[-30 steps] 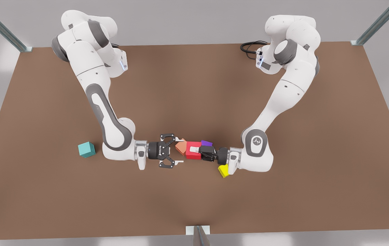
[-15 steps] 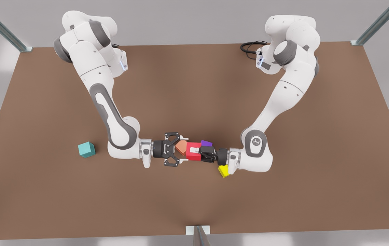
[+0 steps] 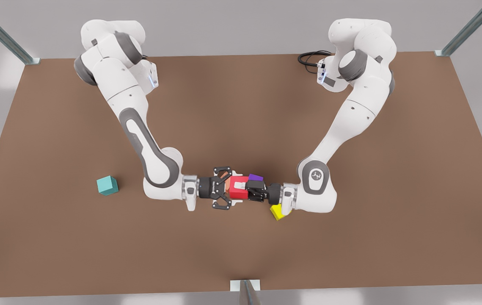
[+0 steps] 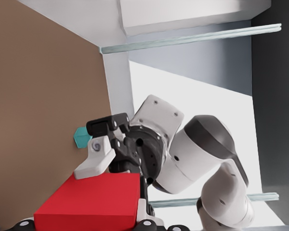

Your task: Pick up red wooden cube and pass to hand red wooden cube and place in blue wooden cube

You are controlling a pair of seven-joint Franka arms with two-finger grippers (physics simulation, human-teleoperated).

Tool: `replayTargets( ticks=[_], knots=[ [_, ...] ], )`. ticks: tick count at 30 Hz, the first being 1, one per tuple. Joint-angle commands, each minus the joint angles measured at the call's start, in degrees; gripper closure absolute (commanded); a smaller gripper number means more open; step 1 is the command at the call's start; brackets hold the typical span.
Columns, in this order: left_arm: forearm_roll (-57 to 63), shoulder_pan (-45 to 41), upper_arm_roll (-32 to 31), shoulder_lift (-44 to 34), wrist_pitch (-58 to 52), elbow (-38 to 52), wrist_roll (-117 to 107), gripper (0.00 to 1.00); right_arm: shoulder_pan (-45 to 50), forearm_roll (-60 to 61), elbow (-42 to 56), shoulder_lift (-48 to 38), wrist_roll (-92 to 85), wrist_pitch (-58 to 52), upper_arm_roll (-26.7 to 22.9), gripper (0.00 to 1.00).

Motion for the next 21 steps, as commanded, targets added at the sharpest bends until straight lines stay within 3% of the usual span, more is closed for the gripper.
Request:
replayTargets(
  ticks=[1,20,21],
  knots=[
    [-0.81,-0.03,-0.05,-0.1,-0.2,0.02,2.81,0.47,0.0,-0.05,0.28,0.2,1.94,0.95,0.11,0.0],
    [-1.42,-0.38,-0.13,-0.1,0.07,-0.16,2.72,0.47,0.0,-0.14,1.42,1.17,2.2,1.04,0.46,0.01],
    [-1.42,-0.38,-0.22,-0.1,0.07,-0.33,2.72,0.47,0.0,-0.14,1.42,1.17,2.11,1.04,0.46,0.09]
  ],
)
